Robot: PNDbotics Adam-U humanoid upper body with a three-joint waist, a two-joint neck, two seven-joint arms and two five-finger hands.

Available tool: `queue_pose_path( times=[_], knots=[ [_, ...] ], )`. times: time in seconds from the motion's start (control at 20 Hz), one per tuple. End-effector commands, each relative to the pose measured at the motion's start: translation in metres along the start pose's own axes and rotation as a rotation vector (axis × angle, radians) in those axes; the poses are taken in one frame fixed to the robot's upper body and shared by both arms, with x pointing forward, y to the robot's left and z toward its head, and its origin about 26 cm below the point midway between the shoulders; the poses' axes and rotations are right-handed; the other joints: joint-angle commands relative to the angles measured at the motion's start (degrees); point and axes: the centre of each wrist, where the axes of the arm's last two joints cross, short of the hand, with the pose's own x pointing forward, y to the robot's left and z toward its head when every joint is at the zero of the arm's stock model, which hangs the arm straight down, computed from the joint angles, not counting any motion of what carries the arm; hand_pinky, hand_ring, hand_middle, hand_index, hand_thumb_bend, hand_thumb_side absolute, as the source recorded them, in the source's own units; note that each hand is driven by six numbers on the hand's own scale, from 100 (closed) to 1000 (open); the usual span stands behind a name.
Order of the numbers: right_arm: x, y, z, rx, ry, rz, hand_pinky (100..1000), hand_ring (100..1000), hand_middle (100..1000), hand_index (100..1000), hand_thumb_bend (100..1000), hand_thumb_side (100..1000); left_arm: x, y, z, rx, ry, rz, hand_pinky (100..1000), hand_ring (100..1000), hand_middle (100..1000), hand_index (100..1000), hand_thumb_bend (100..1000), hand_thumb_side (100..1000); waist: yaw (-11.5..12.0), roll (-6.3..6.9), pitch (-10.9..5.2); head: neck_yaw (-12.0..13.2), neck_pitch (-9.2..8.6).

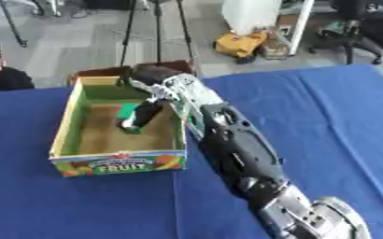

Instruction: Pick up objects on the table and place them in the box.

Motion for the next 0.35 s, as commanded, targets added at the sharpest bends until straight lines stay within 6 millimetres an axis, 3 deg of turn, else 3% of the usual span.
queue_pose_path(
  times=[0.05, 0.2, 0.35],
  knots=[
    [0.003, -0.045, 0.016, -0.206, -0.024, 0.017, 706, 758, 810, 932, 486, 558, 0.005, 0.001, -0.006, 0.003, -0.031, -0.001, 744, 902, 900, 984, 100, 1000, -0.01, 0.14, -1.31, -0.86, -1.11],
    [0.014, -0.076, 0.039, -0.461, -0.077, 0.02, 704, 752, 802, 923, 462, 611, 0.004, 0.001, -0.006, 0.006, -0.029, -0.003, 745, 903, 901, 984, 100, 1000, -0.26, 0.32, -1.6, -0.79, -1.87],
    [0.02, -0.091, 0.061, -0.707, -0.123, -0.007, 701, 745, 794, 907, 329, 755, 0.004, 0.002, -0.006, 0.01, -0.027, -0.008, 745, 903, 900, 983, 100, 1000, -0.42, 0.69, -1.96, -0.8, -2.29]
  ],
)
